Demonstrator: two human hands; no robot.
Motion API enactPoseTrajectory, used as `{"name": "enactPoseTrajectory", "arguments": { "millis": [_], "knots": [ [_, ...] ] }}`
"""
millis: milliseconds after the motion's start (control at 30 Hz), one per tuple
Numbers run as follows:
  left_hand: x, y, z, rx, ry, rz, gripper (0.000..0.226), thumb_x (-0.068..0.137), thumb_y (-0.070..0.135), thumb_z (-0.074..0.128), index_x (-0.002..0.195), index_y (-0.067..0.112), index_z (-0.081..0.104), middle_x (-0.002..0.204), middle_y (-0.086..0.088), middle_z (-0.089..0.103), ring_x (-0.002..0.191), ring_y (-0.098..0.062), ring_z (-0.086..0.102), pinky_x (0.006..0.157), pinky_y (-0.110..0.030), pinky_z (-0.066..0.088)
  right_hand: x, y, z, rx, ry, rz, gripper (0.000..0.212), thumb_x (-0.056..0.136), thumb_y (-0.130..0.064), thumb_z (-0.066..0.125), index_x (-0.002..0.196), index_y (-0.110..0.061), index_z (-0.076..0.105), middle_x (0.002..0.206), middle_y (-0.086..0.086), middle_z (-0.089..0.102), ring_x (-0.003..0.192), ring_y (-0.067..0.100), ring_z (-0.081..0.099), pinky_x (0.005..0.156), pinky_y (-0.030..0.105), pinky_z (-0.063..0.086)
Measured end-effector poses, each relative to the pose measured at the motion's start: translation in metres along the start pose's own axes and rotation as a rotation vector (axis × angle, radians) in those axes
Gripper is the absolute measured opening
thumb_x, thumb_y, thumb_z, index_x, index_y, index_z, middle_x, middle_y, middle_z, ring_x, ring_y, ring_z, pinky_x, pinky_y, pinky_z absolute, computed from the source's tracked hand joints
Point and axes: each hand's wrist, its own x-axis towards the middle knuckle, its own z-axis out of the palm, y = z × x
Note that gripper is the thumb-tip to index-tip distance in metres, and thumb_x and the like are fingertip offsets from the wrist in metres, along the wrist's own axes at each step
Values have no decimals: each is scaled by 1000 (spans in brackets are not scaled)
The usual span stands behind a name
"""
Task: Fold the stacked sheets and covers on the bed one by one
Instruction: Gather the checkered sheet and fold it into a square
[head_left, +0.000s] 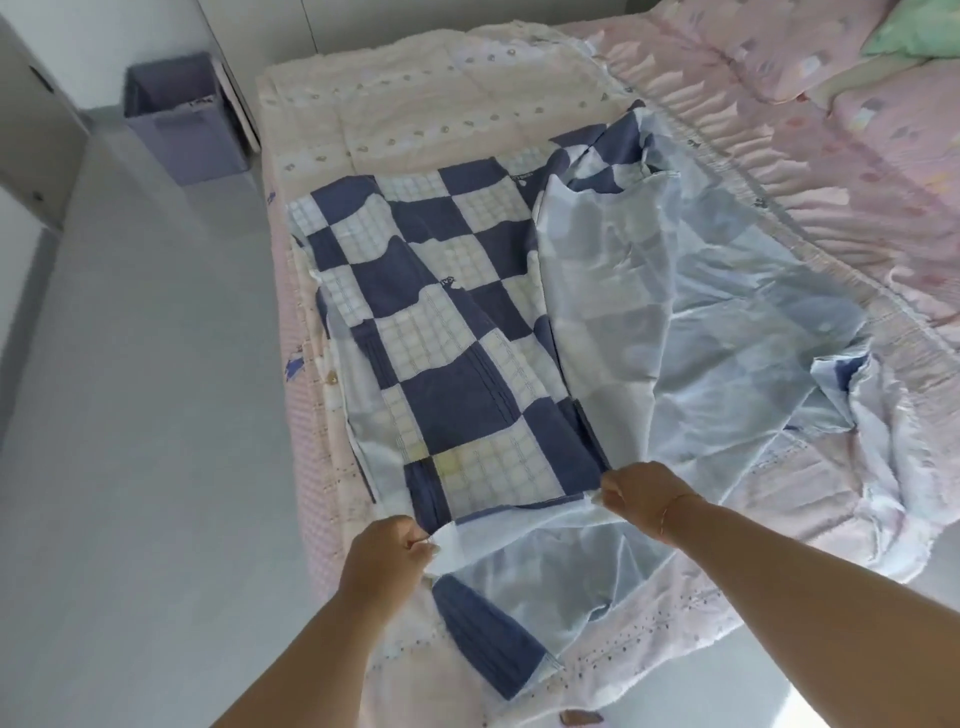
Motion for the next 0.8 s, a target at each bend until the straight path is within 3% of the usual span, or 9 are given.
{"name": "enactPoseTrajectory", "arguments": {
  "millis": [100, 233, 333, 400, 500, 567, 633, 700, 800],
  "knots": [
    [-15, -4, 16, 3, 60, -108, 12, 88, 25, 66, 79, 17, 64, 76, 6, 61, 69, -6, 55, 56, -16, 37, 4, 8, 21, 153, 15, -39, 31, 97, -38, 37, 71, -24, 42, 77, -4, 50, 80, 20, 52, 72, 30, 37],
    [-36, 0, 42, -94, 90, -191, 15, 87, 28, 68, 82, 14, 68, 82, 3, 67, 73, -9, 59, 60, -18, 39, -2, 23, 39, 337, 213, 0, 37, 88, -48, 34, 60, -24, 41, 66, -7, 45, 74, 19, 48, 67, 28, 36],
    [-44, 3, 63, -146, 72, -182, 14, 87, 33, 69, 82, 20, 68, 81, 10, 67, 76, -6, 61, 64, -18, 43, -10, 27, 55, 468, 327, 103, 45, 85, -48, 32, 81, -14, 61, 81, 0, 53, 85, 19, 48, 79, 31, 40],
    [-46, 5, 78, -187, 48, -167, 14, 87, 35, 68, 86, 21, 69, 84, 13, 66, 81, -5, 61, 67, -14, 42, -16, 31, 64, 600, 422, 246, 27, 93, -31, 45, 95, -9, 62, 92, 3, 56, 96, 23, 49, 85, 33, 39],
    [-49, 10, 106, -232, 165, -217, 20, 82, 30, 74, 96, 16, 68, 95, 4, 66, 86, -11, 62, 69, -16, 43, -25, 37, 75, 907, 578, 674, 28, 93, -22, 54, 114, -3, 52, 112, 13, 56, 108, 30, 51, 92, 38, 39],
    [-52, 14, 123, -230, 289, -383, 38, 77, 33, 79, 105, 13, 62, 108, -7, 60, 86, -18, 57, 72, -25, 47, -22, 41, 81, 1171, 492, 1018, 47, 93, -28, 56, 126, 0, 38, 126, 19, 48, 113, 36, 51, 95, 41, 41],
    [-55, 17, 137, -224, 265, -541, 56, 74, 37, 81, 116, 10, 55, 116, -13, 53, 95, -25, 55, 79, -36, 50, -16, 42, 89, 1562, 342, 1162, 58, 91, -37, 58, 130, 0, 35, 121, 17, 52, 103, 33, 59, 87, 42, 49],
    [-56, 16, 149, -248, 212, -612, 65, 72, 37, 81, 122, 9, 50, 122, -17, 48, 107, -32, 53, 85, -40, 49, -12, 38, 100, 2026, 258, 1069, 55, 88, -40, 61, 129, -6, 48, 117, 12, 62, 93, 27, 65, 75, 38, 56],
    [-53, 16, 158, -258, 192, -625, 63, 72, 37, 79, 118, 10, 46, 119, -17, 43, 106, -38, 52, 87, -45, 51, -13, 23, 101, 2382, 128, 807, 59, 84, -57, 57, 126, -16, 58, 119, 12, 66, 105, 32, 65, 91, 49, 52]
  ]
}}
